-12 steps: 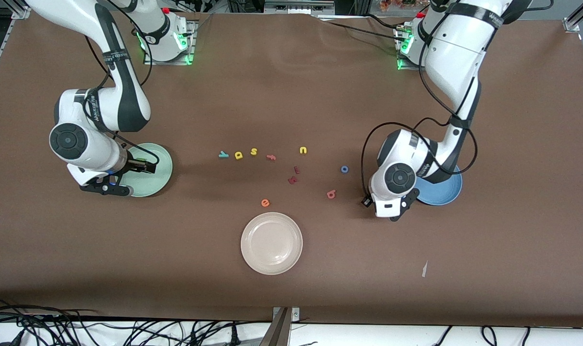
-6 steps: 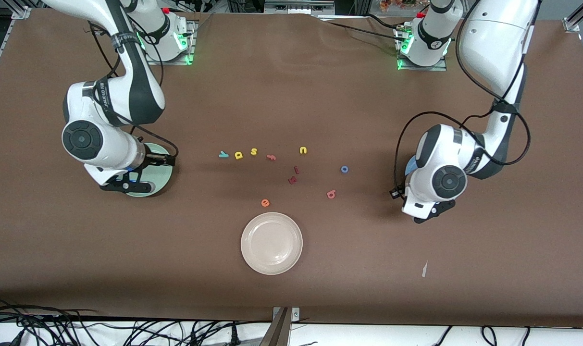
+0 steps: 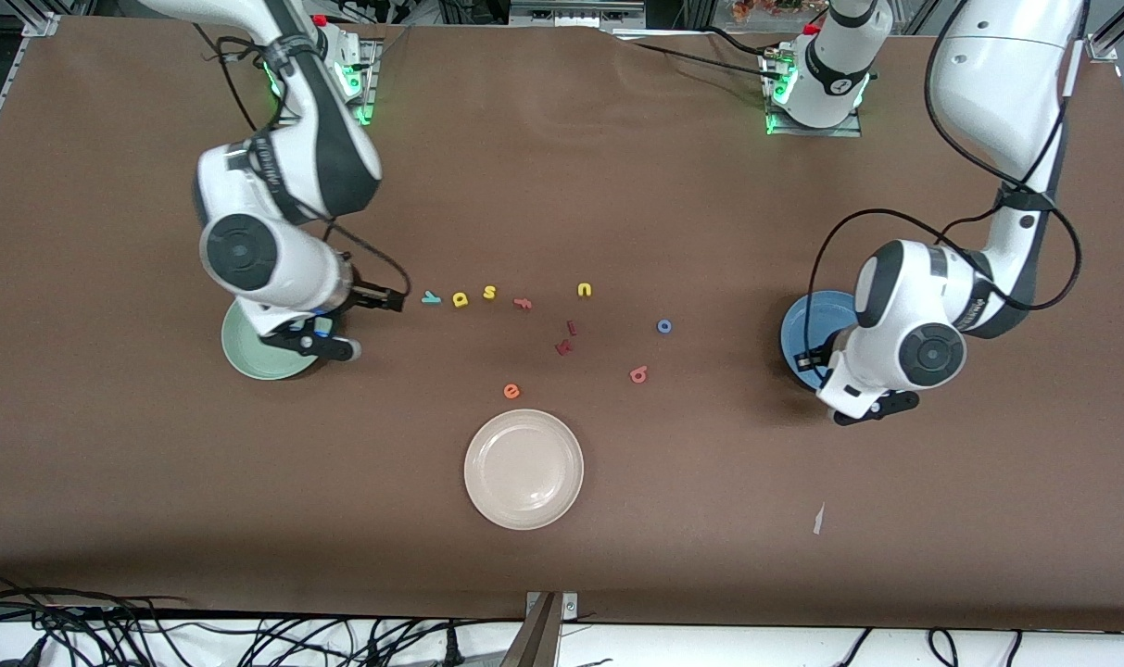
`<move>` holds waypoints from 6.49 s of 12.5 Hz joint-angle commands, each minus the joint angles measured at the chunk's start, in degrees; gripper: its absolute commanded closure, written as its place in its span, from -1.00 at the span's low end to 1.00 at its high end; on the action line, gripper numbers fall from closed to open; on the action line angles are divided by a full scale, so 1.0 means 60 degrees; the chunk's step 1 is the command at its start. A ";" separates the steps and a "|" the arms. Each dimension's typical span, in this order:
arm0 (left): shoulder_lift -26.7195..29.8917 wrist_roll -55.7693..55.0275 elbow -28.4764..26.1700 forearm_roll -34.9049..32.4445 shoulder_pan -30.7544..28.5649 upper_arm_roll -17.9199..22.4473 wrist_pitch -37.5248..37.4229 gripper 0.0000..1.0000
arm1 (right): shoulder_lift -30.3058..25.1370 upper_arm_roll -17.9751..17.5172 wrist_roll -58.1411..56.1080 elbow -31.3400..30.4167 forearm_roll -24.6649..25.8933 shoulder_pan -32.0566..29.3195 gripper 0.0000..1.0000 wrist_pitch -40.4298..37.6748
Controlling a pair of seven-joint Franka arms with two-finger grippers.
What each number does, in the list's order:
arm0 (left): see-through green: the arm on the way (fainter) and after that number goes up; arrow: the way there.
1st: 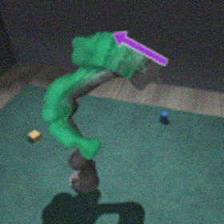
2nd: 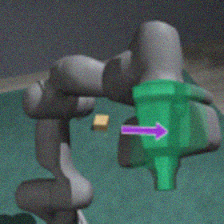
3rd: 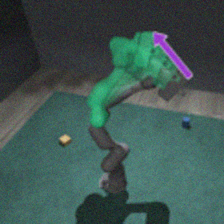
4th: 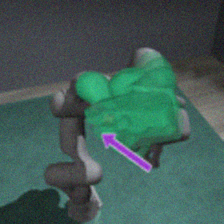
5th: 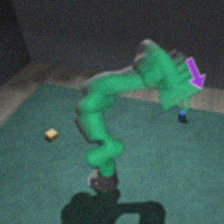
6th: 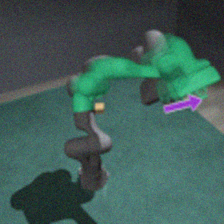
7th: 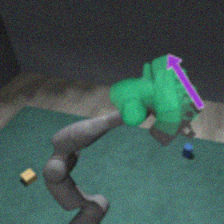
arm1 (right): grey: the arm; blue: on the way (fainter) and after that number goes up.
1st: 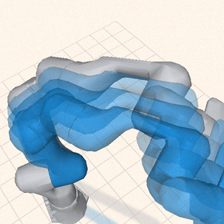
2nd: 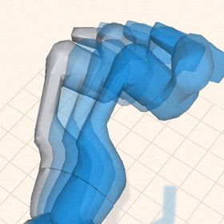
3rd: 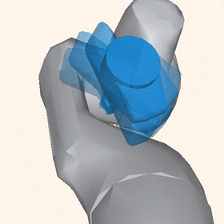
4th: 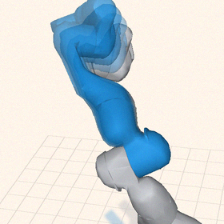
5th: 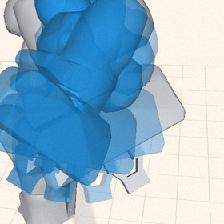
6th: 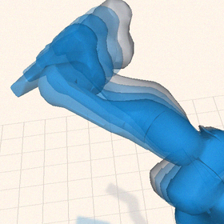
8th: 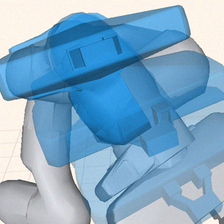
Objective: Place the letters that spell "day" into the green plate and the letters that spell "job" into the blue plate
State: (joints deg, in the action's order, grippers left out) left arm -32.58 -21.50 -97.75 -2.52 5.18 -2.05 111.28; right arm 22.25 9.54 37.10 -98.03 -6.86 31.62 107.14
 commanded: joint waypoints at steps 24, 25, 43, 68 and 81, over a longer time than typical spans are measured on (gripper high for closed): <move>0.0142 -0.4942 -0.3295 -0.2773 0.1875 -0.2295 0.6356 -0.72 | 0.0802 -0.1737 0.7235 -0.4374 -0.0146 0.0457 -0.50 0.7880; 0.0069 -0.4943 -0.3148 -0.2774 0.1904 -0.2295 0.6297 -0.64 | 0.0846 -0.1722 0.7235 -0.4360 -0.0146 0.0457 -0.34 0.7881; -0.0211 -0.4855 -0.2314 -0.2950 0.2140 -0.2266 0.4747 0.92 | -0.0750 0.1570 0.0680 -0.3127 0.0044 0.0398 0.82 0.2196; -0.1100 -0.0396 0.2151 -0.0269 0.0773 -0.2296 0.0613 -1.00 | 0.0114 -0.0799 0.5389 -0.4916 -0.0629 0.0573 -0.54 0.7207; -0.3242 -0.2862 0.3533 -0.0430 0.3193 -0.1153 0.2268 -0.64 | 0.0364 -0.0785 0.5316 -0.4873 -0.0615 0.0618 0.73 0.7295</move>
State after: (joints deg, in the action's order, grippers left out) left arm -50.99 -37.80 -78.89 -5.35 23.12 -9.96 125.52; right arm 24.93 4.66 69.28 -126.92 -9.55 34.79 150.63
